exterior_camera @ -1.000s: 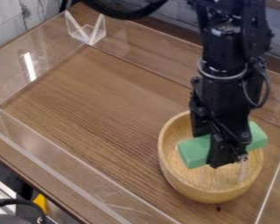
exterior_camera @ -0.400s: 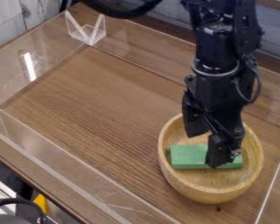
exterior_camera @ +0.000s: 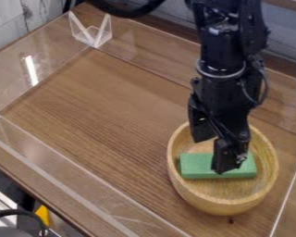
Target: Put the green block in the brown bowl
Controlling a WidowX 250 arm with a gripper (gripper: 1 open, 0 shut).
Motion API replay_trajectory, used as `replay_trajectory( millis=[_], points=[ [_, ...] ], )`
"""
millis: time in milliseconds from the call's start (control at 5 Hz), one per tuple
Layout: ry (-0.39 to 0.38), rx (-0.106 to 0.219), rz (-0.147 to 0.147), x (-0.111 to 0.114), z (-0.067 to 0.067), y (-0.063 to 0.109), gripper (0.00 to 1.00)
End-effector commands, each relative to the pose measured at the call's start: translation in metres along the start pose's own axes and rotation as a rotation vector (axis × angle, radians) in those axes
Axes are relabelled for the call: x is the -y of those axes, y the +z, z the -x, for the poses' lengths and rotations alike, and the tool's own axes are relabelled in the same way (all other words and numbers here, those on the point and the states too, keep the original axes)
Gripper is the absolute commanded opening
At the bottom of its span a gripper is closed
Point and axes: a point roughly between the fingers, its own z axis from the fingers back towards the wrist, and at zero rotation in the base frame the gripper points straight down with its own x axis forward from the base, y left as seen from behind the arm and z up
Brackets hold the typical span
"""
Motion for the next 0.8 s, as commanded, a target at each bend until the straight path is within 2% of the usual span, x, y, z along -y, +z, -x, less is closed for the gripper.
replay_trajectory(
  millis=[0,600],
  points=[
    [-0.002,0.024,-0.012,-0.0043,-0.0046,0.0043,1.0],
    [-0.005,0.024,-0.016,-0.0075,-0.0046,-0.0013,1.0]
  ],
)
